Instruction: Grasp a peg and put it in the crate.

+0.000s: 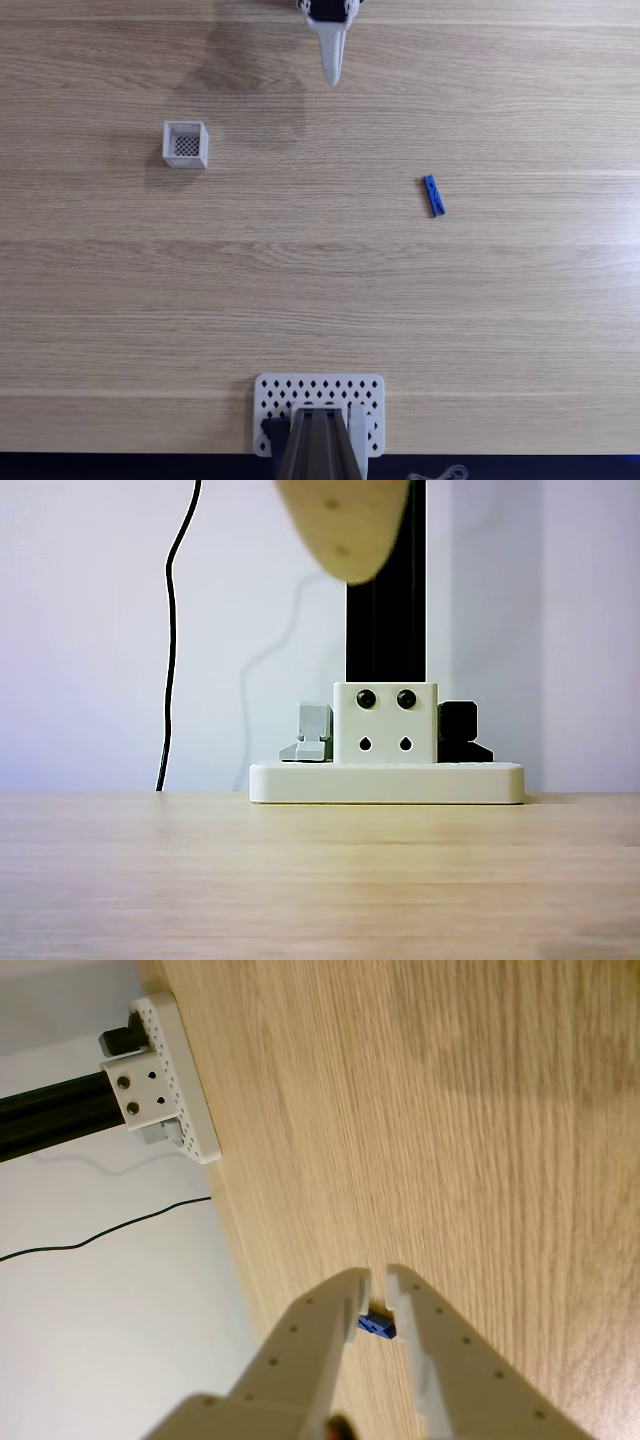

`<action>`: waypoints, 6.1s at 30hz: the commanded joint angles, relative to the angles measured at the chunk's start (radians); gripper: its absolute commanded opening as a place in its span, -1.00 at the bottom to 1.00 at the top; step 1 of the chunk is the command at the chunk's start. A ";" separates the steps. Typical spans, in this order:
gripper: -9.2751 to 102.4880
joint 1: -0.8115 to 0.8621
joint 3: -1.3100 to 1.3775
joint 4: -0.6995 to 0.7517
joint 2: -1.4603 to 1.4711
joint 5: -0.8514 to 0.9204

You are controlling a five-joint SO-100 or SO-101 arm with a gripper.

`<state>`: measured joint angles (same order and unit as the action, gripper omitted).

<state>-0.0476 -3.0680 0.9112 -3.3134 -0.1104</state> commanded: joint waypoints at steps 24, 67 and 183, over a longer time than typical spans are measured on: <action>-0.84 0.003 0.115 0.034 0.186 -0.032; -0.71 -0.408 1.042 -0.368 1.609 1.753; -0.60 0.600 0.480 -1.942 1.936 1.598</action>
<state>0.5522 -2.6124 -1.0017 -1.3468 1.5018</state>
